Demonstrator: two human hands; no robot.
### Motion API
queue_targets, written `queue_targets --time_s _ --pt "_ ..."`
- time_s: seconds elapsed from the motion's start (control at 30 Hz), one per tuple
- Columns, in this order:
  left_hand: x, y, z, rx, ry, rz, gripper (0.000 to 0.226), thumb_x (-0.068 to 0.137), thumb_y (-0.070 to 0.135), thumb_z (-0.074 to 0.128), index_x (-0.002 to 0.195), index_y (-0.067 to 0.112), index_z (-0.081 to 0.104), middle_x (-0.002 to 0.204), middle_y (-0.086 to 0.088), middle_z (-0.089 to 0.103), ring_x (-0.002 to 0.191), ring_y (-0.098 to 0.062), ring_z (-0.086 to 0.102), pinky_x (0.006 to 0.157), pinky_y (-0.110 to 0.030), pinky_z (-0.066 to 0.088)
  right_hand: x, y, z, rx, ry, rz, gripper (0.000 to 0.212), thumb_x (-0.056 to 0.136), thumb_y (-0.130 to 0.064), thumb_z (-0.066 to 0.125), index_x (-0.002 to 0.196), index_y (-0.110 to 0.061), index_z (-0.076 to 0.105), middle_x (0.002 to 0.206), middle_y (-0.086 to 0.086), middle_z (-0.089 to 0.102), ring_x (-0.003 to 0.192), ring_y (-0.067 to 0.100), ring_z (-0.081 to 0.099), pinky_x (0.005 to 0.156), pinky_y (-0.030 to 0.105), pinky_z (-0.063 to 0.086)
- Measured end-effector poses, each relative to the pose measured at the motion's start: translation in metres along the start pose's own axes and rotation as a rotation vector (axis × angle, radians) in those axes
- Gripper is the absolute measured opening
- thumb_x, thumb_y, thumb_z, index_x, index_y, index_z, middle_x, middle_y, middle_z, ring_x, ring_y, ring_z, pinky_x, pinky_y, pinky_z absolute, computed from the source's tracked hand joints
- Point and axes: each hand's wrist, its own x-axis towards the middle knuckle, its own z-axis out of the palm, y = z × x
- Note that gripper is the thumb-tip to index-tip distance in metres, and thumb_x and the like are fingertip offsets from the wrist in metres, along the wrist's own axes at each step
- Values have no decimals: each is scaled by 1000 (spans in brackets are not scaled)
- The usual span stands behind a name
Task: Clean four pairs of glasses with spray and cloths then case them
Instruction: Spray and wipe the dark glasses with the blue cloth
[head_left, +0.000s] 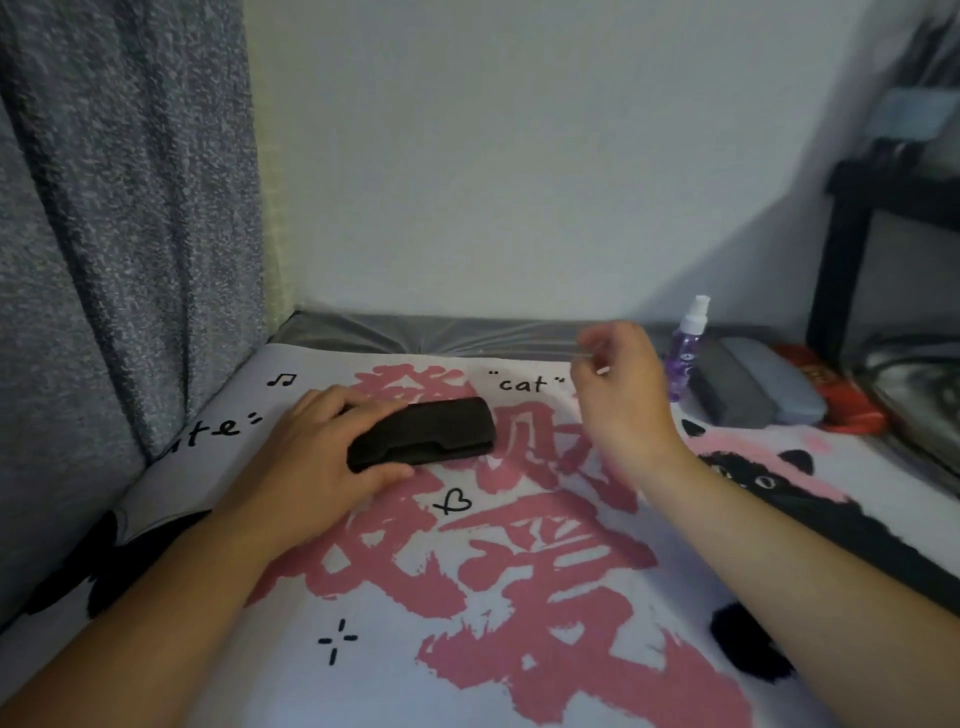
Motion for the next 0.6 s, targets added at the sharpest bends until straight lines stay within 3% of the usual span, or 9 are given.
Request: queue_targets --time_s 0.1,0.17,0.27,0.33,0.4,0.47,0.6 --pt "-5 36 1 -94 87 -67 67 78 68 64 139 42 53 119 19 50 108 -8 52 94 -33 48 5 41 -51 -209 97 117 15 90 -7 62 104 -14 62 109 7 57 100 23 56 81 29 40" --pt "-2 70 4 -276 109 -158 59 84 61 67 139 45 52 119 19 55 105 -4 56 89 -32 50 17 62 -79 -387 142 162 33 88 -19 68 118 -9 64 115 15 61 112 37 53 86 37 40" --pt "20 116 13 -780 -107 -403 45 94 38 66 137 42 54 119 10 66 97 -9 63 80 -32 49 41 67 -92 -447 4 207 70 85 -38 72 145 -12 45 130 14 62 127 40 48 102 45 39" --pt "36 142 20 -1045 -262 -523 46 93 20 65 136 33 57 113 -4 70 91 -20 62 77 -37 47 50 70 -86 -461 -40 195 62 88 -37 69 142 -15 48 119 9 68 123 37 54 100 43 39" --pt "48 161 28 -1066 -310 -534 53 90 12 63 138 31 54 113 -8 68 88 -22 58 77 -39 47 55 75 -85 -465 -32 163 30 90 -34 66 115 -17 63 95 4 69 106 36 63 87 40 42" --pt "60 176 35 -1058 -301 -525 60 89 10 62 144 32 48 114 -8 66 84 -22 57 78 -39 49 59 77 -95 -305 -27 176 15 88 -31 68 97 -19 66 86 -2 69 93 29 66 78 36 46" --pt "87 209 57 -764 -271 -413 69 89 22 63 148 44 33 114 -5 63 75 -18 60 68 -31 51 63 78 -128 147 171 191 14 91 -30 71 101 -20 69 92 -5 73 88 12 70 81 30 53"
